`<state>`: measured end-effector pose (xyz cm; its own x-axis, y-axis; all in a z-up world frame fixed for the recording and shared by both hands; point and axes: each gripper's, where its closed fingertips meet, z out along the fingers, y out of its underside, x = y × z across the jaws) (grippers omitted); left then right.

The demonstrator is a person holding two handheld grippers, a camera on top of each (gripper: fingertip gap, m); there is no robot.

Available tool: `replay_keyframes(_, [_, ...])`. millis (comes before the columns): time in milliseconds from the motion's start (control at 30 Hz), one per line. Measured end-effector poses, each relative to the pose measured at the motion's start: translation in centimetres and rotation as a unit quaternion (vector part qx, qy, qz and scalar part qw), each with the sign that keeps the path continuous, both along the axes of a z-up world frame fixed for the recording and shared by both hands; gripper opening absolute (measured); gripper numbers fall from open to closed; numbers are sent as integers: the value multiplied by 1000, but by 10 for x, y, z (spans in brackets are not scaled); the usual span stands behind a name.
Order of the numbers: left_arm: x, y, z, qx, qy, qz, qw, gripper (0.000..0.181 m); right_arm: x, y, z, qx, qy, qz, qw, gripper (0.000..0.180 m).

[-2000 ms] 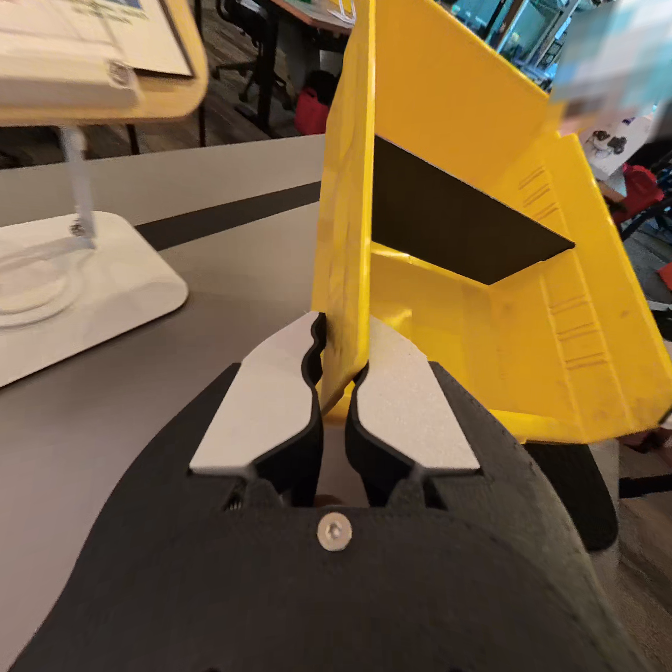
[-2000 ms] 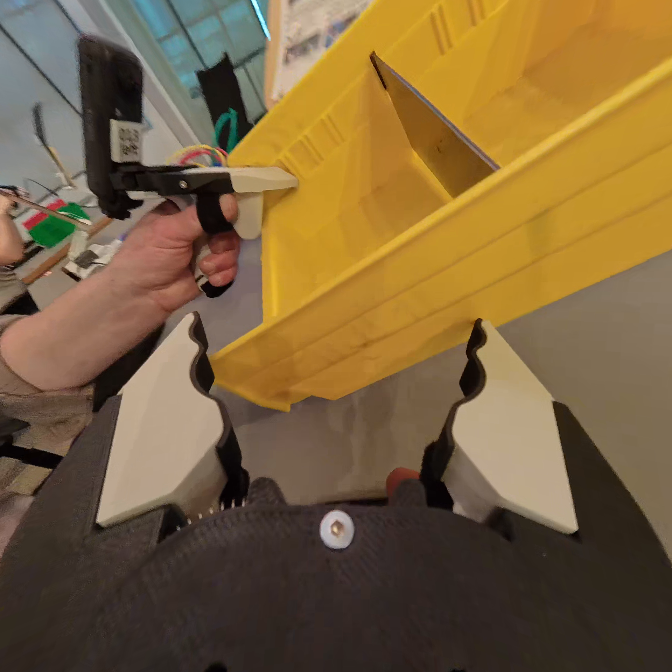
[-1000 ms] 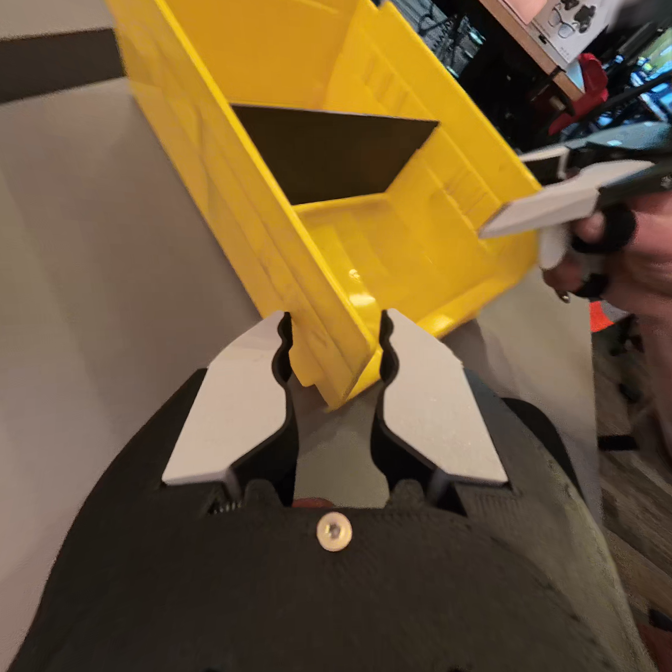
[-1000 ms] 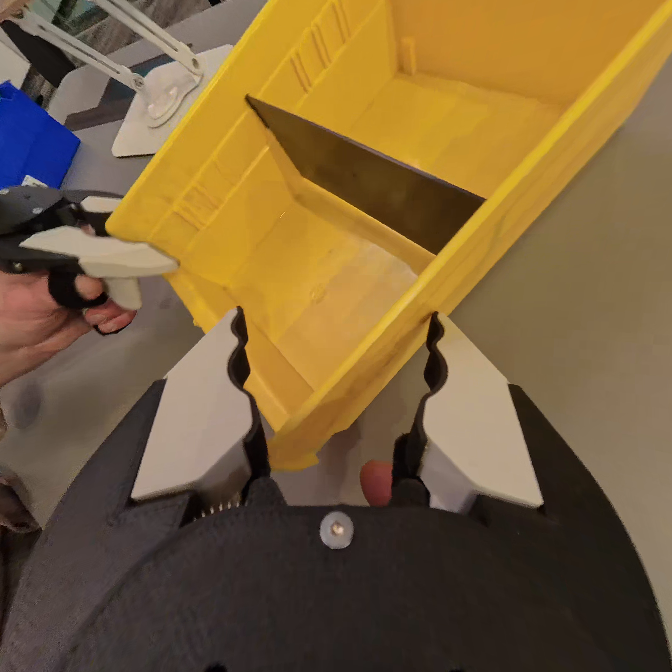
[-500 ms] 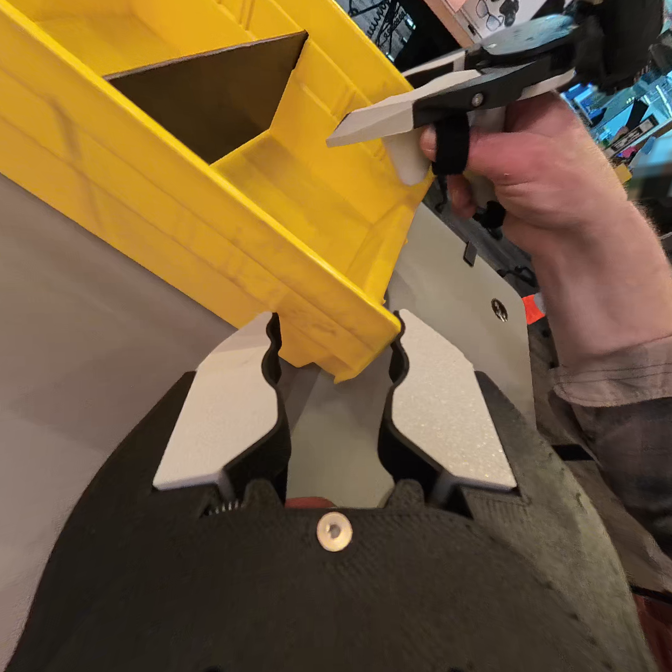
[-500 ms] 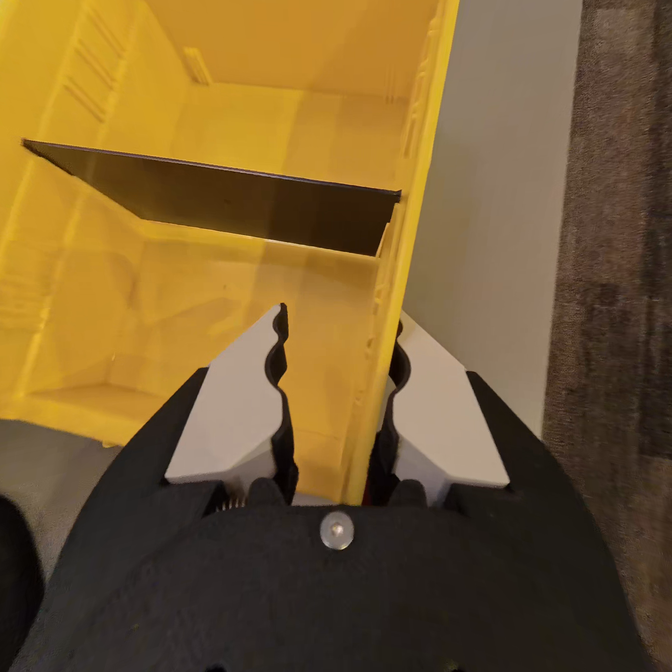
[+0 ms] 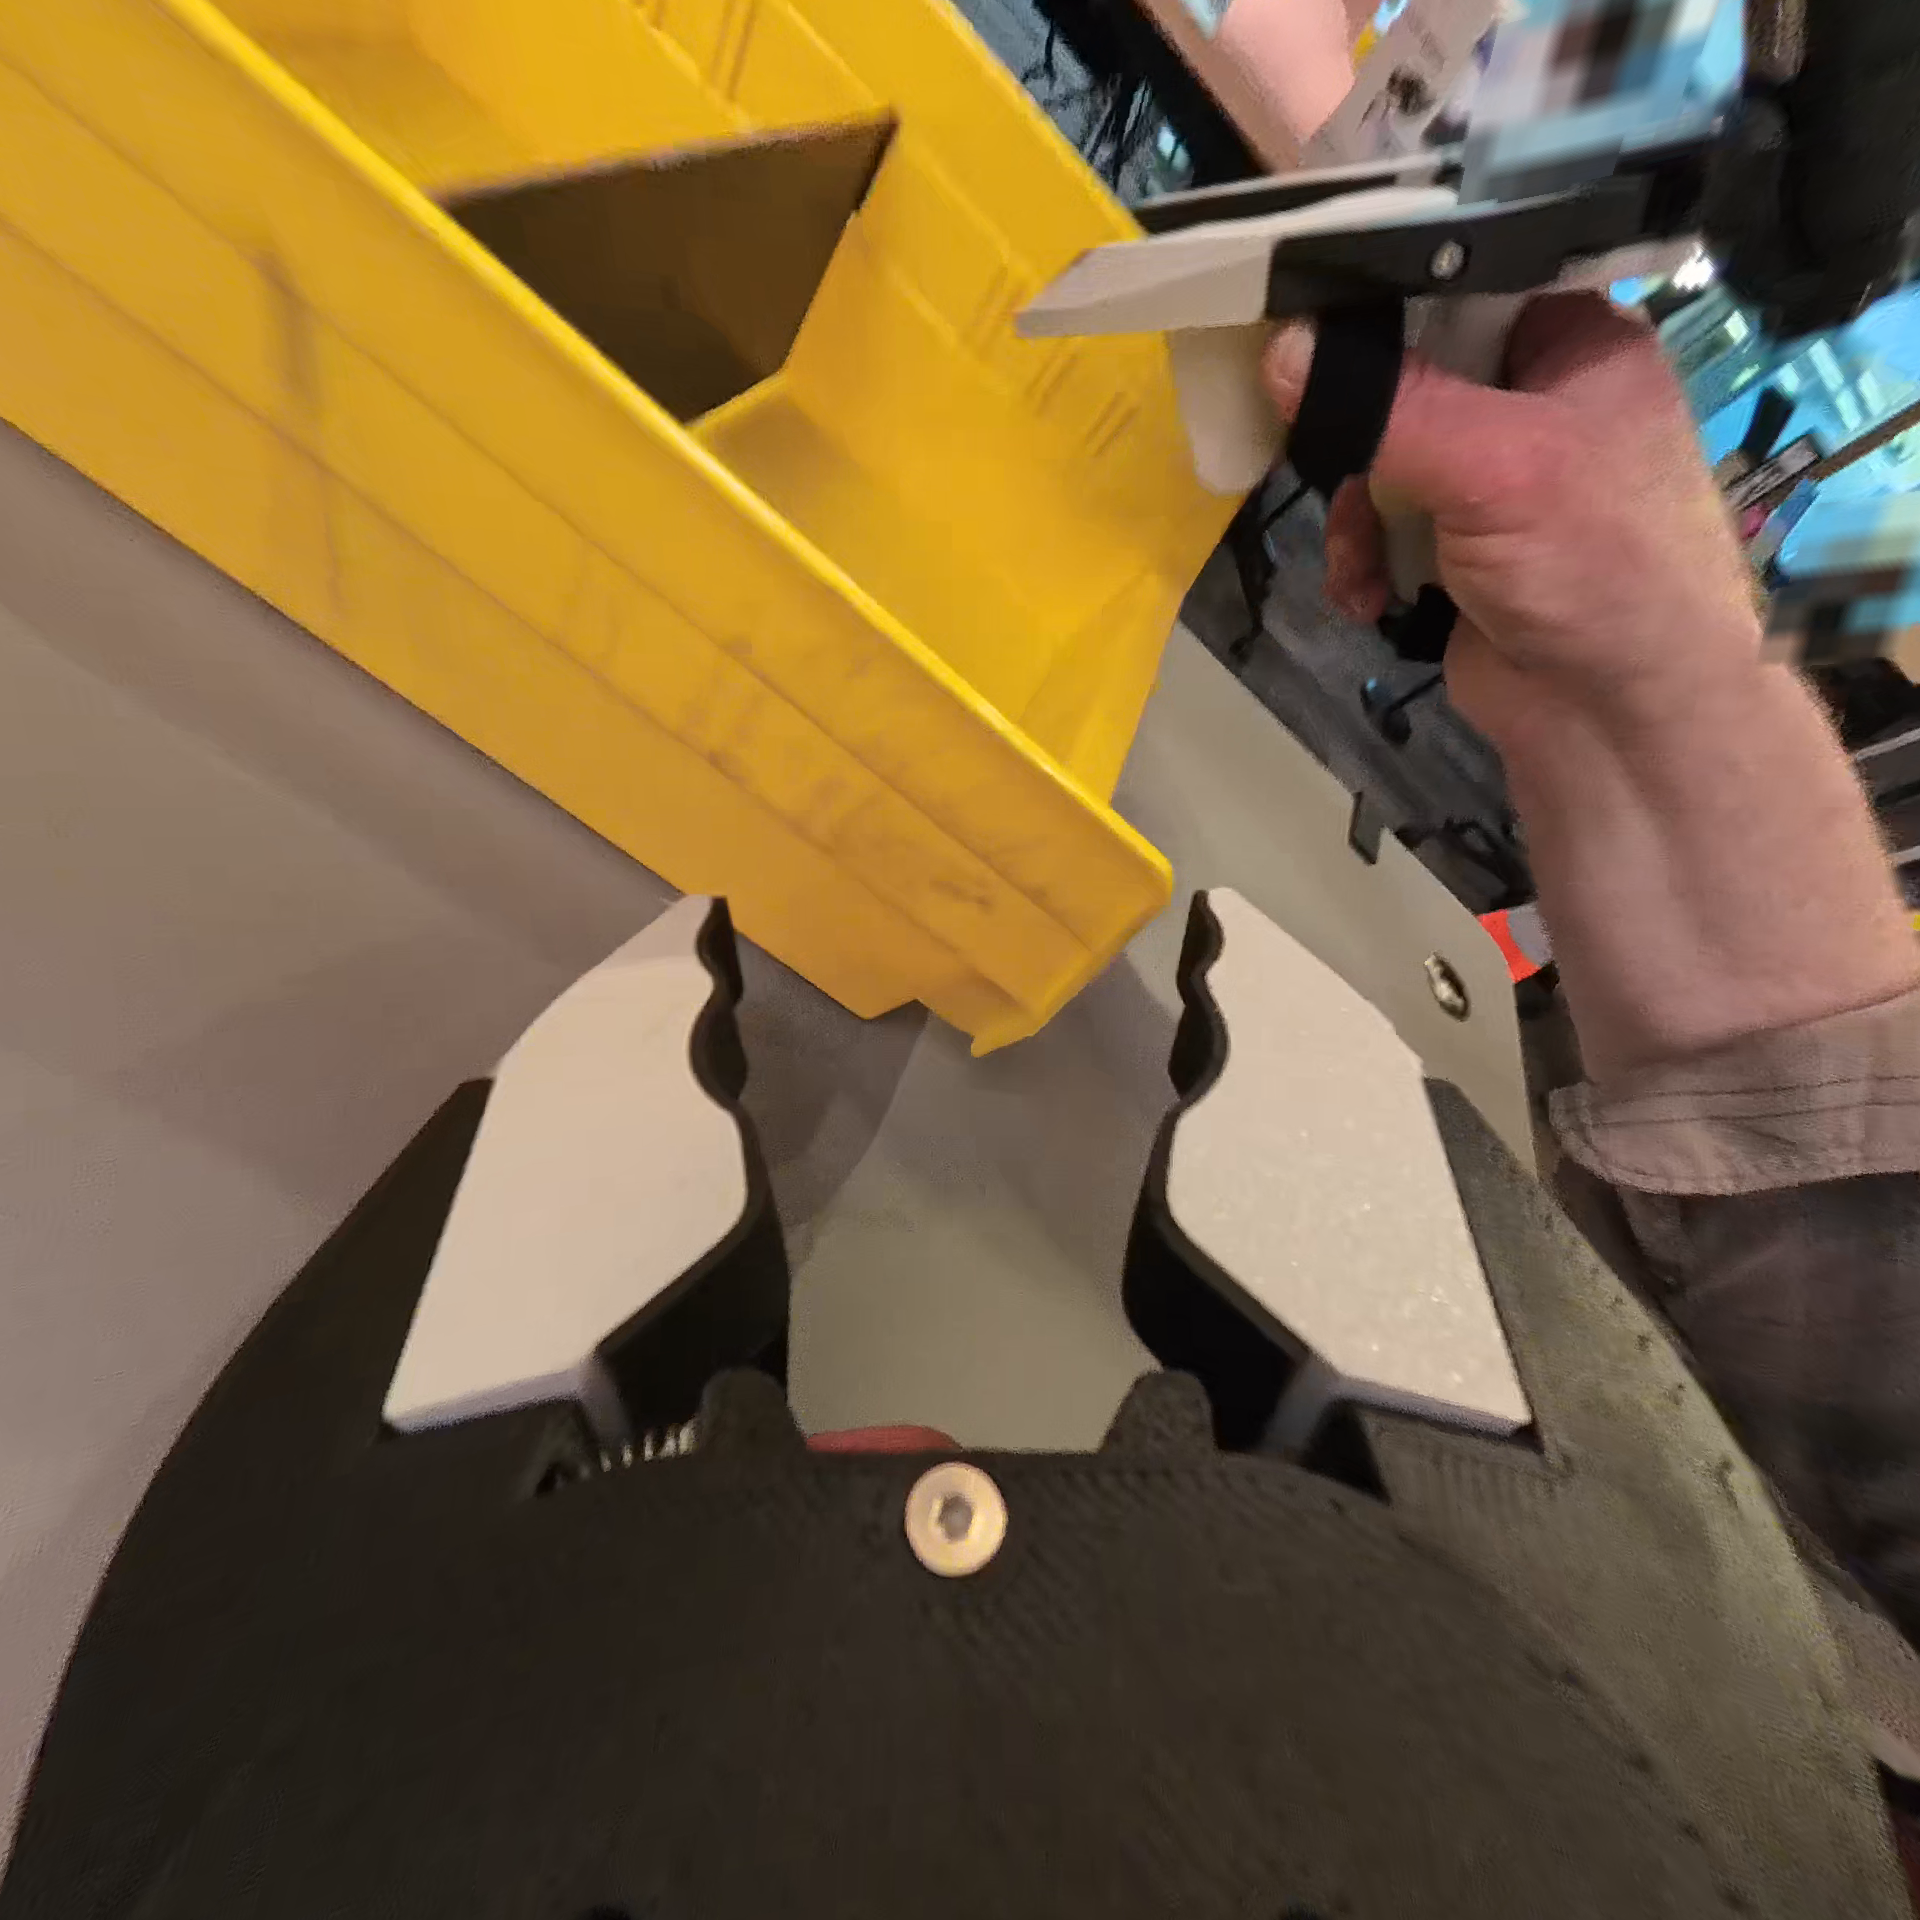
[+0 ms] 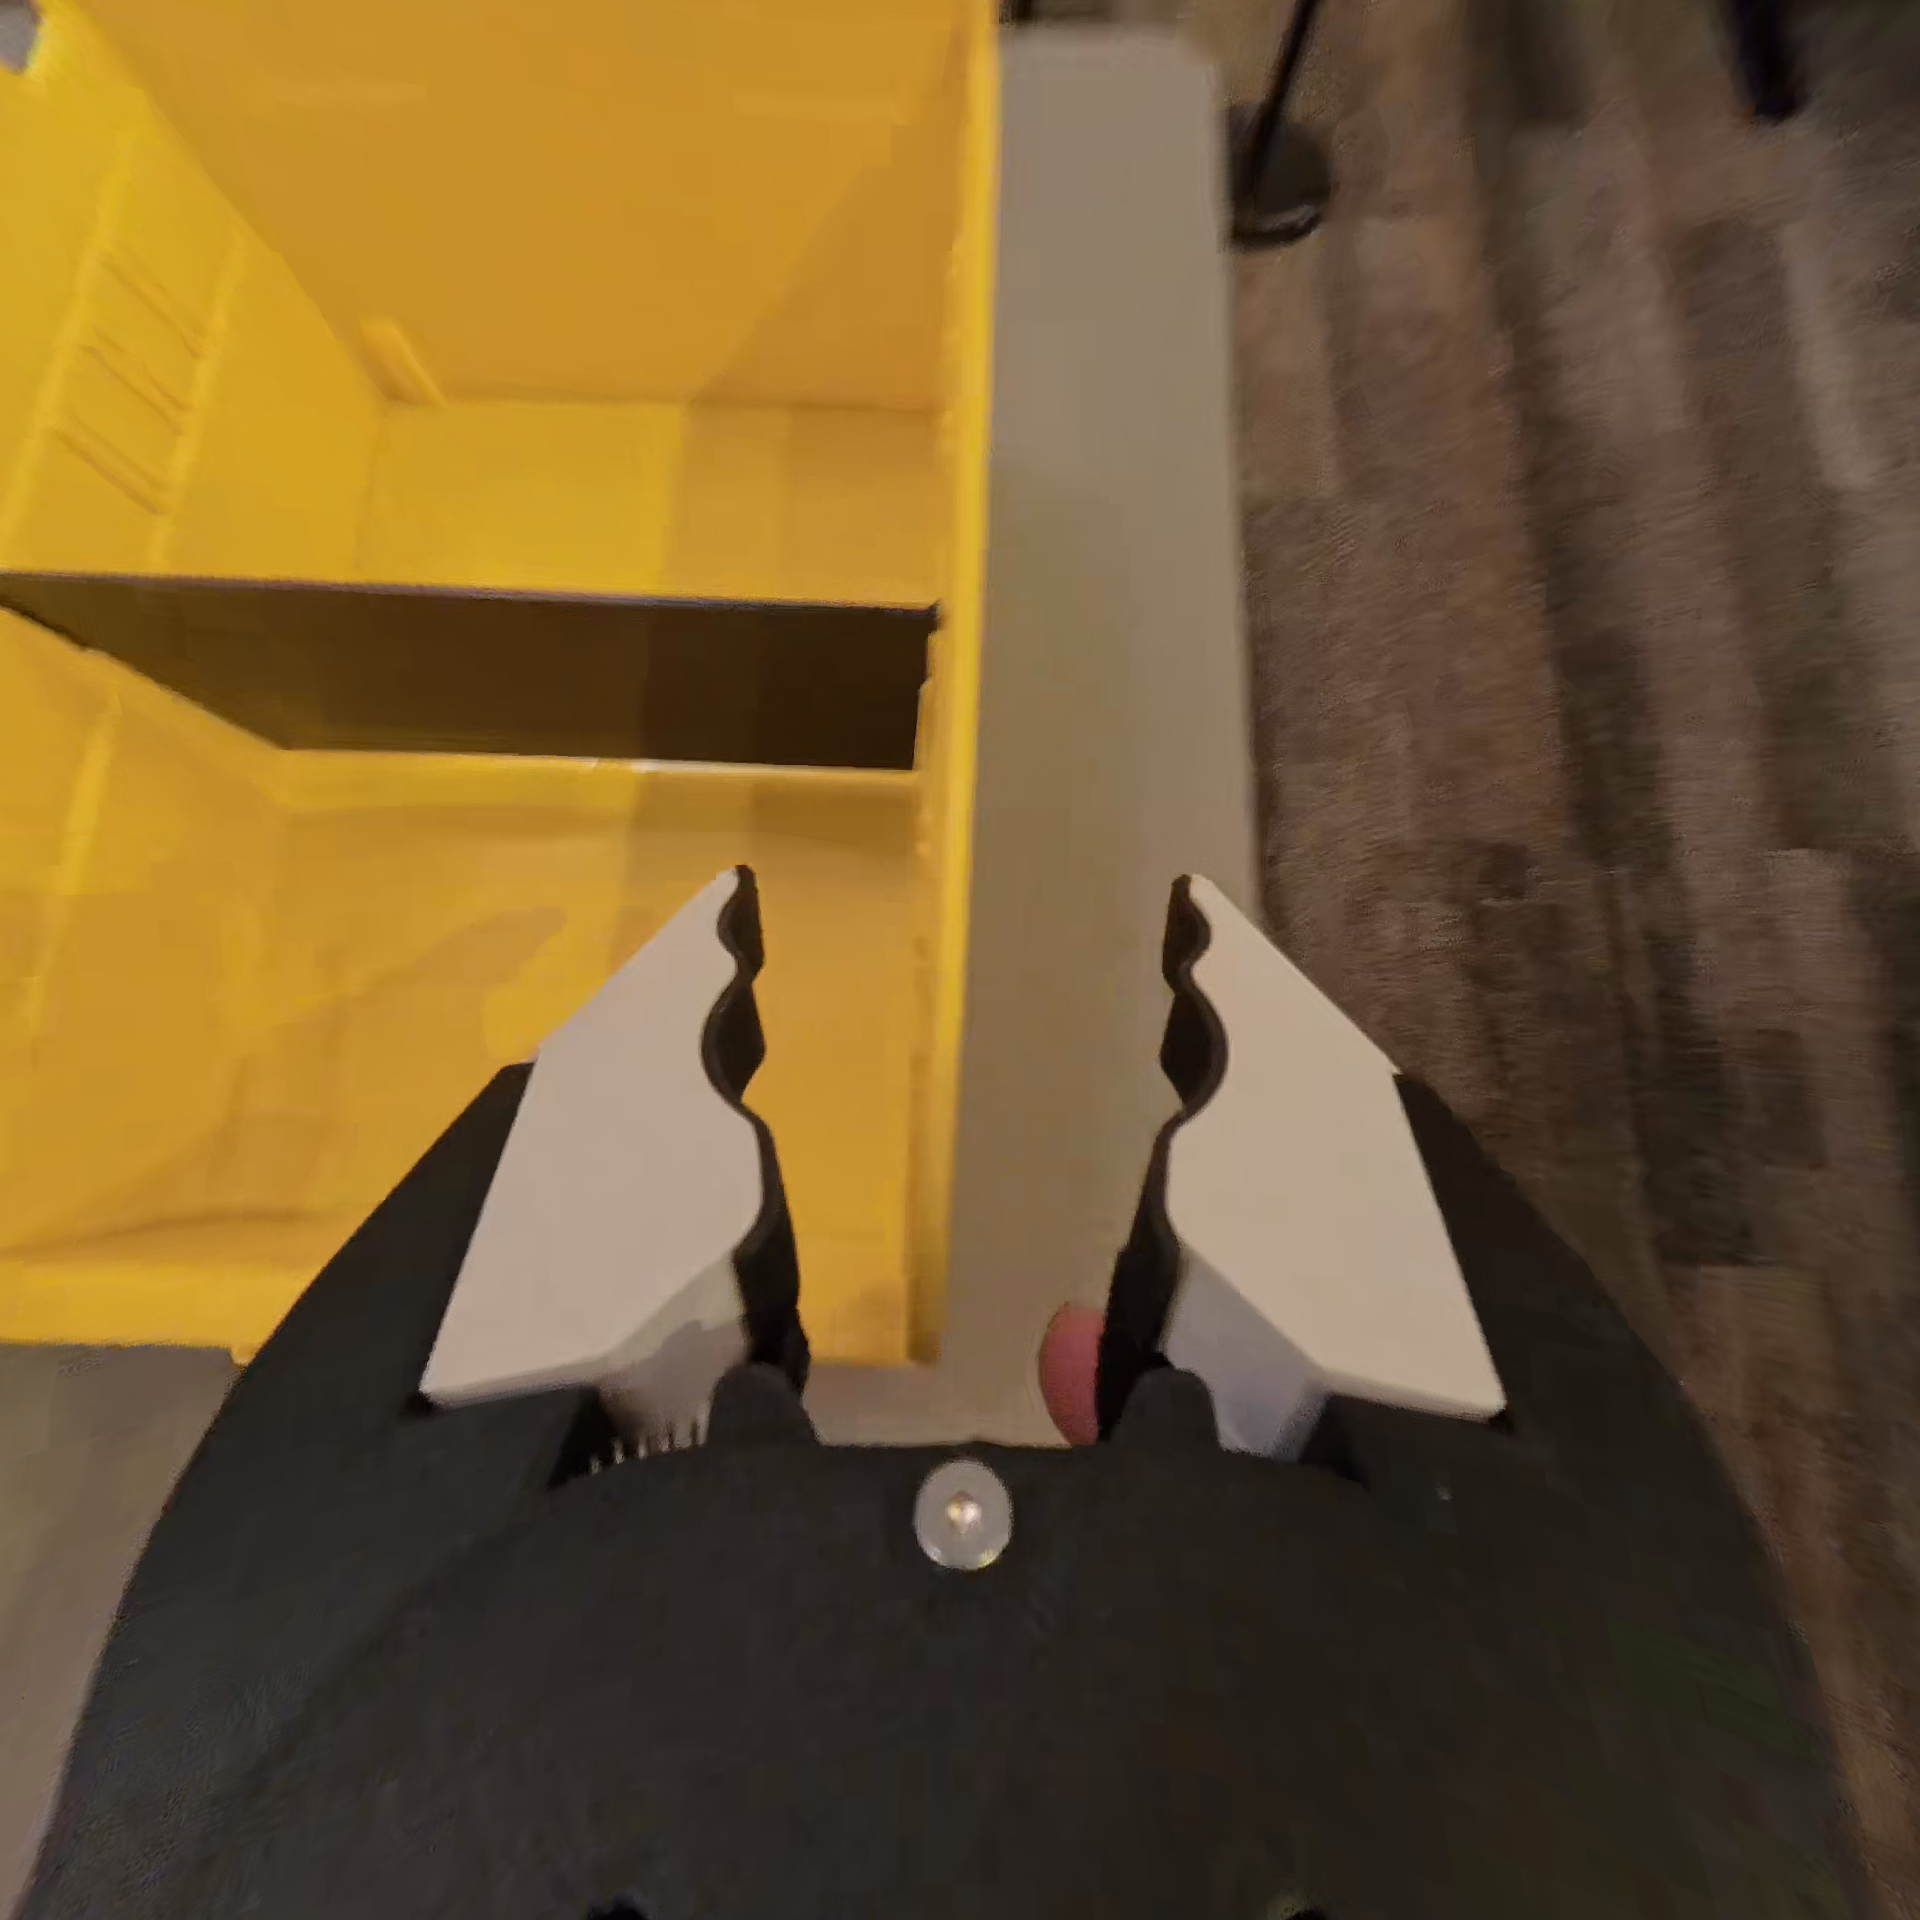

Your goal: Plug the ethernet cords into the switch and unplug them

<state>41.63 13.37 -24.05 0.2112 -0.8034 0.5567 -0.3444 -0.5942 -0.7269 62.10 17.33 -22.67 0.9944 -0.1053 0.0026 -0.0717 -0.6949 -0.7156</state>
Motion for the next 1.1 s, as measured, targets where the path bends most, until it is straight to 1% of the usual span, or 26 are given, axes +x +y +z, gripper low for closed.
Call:
replay_keyframes(33, [-8, 2, 8, 5, -18, 5, 1000, 79, 4, -3, 17, 28, -21, -11, 999, 78])
replay_keyframes(100, [-28, 7, 26, 26, -43, 8, 999, 79, 4, -10, 58, 80, -72, -23, 994, 80])
replay_keyframes(167, [-56, 15, 50, 58, -66, 13, 996, 80, -17, -11, 101, 133, -107, -3, 985, 76])
replay_keyframes(267, [-109, 34, 91, 120, -88, 38, 988, 77, -80, 0, 156, 194, -129, 67, 970, 75])
replay_keyframes(333, [-150, 47, 118, 159, -100, 51, 981, 74, -133, 12, 186, 231, -135, 122, 956, 69])
replay_keyframes(400, [-197, 62, 142, 222, -101, 75, 967, 68, -190, 25, 212, 268, -134, 174, 938, 65])
replay_keyframes(433, [-221, 69, 153, 249, -101, 88, 959, 67, -223, 32, 219, 274, -118, 209, 931, 61])
replay_keyframes(500, [-270, 84, 174, 285, -105, 124, 945, 61, -290, 42, 230, 289, -72, 285, 911, 45])
replay_keyframes(567, [-315, 97, 192, 307, -111, 155, 932, 58, -342, 50, 241, 307, -41, 336, 890, 33])
replay_keyframes(633, [-352, 110, 203, 334, -99, 181, 920, 56, -374, 60, 254, 333, -35, 354, 873, 25])
replay_keyframes(700, [-384, 116, 218, 364, -101, 197, 905, 51, -399, 65, 267, 356, 5, 378, 855, 16])
replay_keyframes(767, [-417, 120, 237, 389, -113, 220, 887, 52, -414, 67, 280, 385, 48, 387, 837, 16])
replay_keyframes(900, [-470, 120, 265, 423, -147, 257, 857, 52, -419, 65, 287, 425, 49, 393, 814, 15])
replay_keyframes(967, [-487, 126, 267, 419, -143, 267, 856, 53, -417, 59, 287, 441, 72, 394, 803, 17])
replay_keyframes(1033, [-499, 129, 270, 429, -140, 280, 848, 54, -408, 55, 285, 463, 89, 383, 794, 17])
replay_keyframes(1100, [-506, 130, 271, 433, -140, 287, 843, 52, -403, 53, 279, 473, 93, 381, 789, 15])
